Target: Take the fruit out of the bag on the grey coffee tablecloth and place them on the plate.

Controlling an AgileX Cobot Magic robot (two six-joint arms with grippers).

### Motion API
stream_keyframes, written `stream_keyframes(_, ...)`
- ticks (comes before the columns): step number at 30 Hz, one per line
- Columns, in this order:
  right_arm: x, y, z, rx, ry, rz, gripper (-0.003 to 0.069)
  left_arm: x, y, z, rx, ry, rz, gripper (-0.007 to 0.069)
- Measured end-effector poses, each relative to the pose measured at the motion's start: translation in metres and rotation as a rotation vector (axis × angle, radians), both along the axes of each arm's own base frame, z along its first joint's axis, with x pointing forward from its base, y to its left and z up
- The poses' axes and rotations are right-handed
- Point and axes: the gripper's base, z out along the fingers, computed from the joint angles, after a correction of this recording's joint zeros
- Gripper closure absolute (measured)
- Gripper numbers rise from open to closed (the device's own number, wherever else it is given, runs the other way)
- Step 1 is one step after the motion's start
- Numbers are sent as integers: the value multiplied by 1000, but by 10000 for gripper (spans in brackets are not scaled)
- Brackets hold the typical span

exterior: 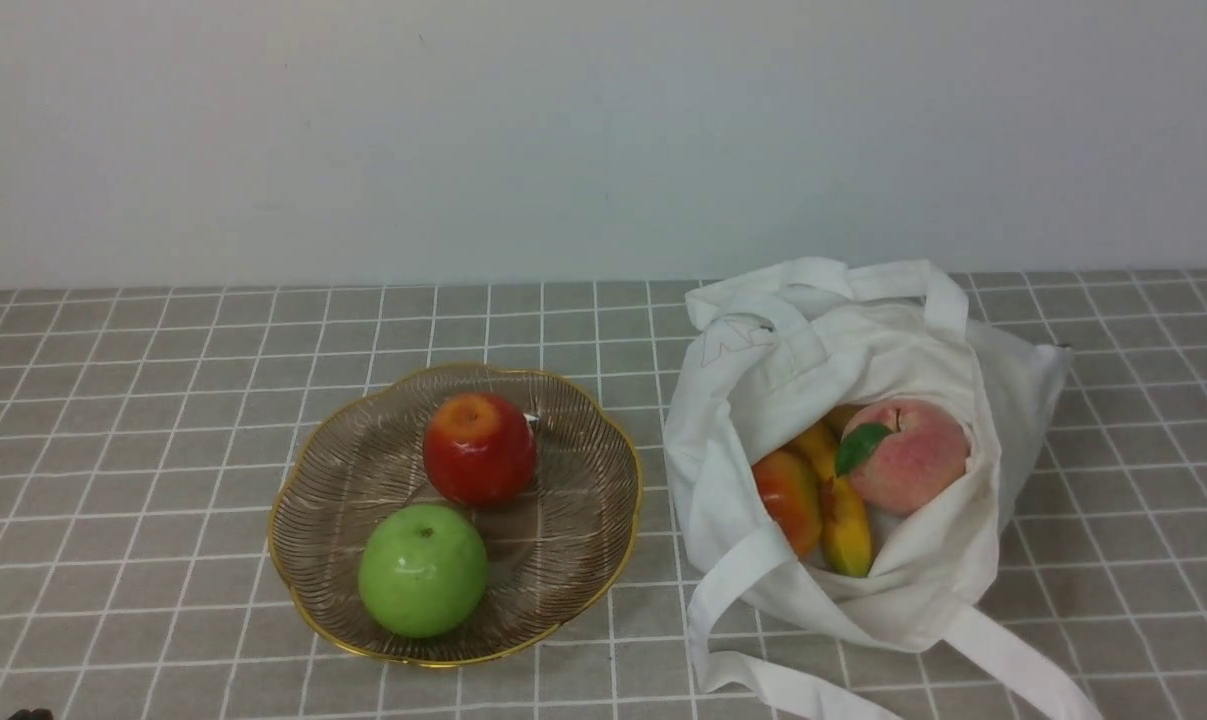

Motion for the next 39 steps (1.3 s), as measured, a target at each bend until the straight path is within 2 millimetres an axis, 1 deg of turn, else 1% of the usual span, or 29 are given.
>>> stream_keyframes(1, -3, -2, -7, 13, -8, 0, 671, 0, 0, 0, 0, 0, 0, 632)
stream_keyframes(2, -4, -4, -18, 15, -13, -1, 671, 0, 0, 0, 0, 0, 0, 632)
stream_keyframes(3, -4, -4, -24, 15, -15, -1, 671, 0, 0, 0, 0, 0, 0, 632)
stream_keyframes(4, -3, -2, -37, 7, -8, 1, 671, 0, 0, 0, 0, 0, 0, 632)
stream_keyframes(6, 2, 3, -52, -13, 17, 9, 671, 0, 0, 0, 0, -1, 0, 632)
stream_keyframes(10, 9, 10, -71, -46, 62, 18, 671, 0, 0, 0, 0, -1, 0, 632)
stream_keyframes(13, 12, 12, -78, -66, 78, 15, 671, 0, 0, 0, 0, -1, 0, 632)
stream_keyframes(18, 12, 14, -80, -70, 65, 23, 671, 0, 0, 0, 0, -1, 0, 632)
stream_keyframes(22, 10, 17, -75, -59, 4, 69, 671, 0, 0, 0, 0, -1, 0, 632)
stream_keyframes(28, 4, 24, -73, -102, -49, 156, 671, 0, 0, 0, 0, -1, 0, 632)
stream_keyframes(32, 3, 26, -72, -102, -60, 183, 671, 0, 0, 0, 0, -1, 0, 632)
stream_keyframes(36, 2, 27, -73, -104, -62, 186, 671, 0, 0, 0, 0, -1, 0, 632)
stream_keyframes(39, 4, 26, -74, -111, -56, 137, 671, 0, 0, 0, 0, -1, 0, 632)
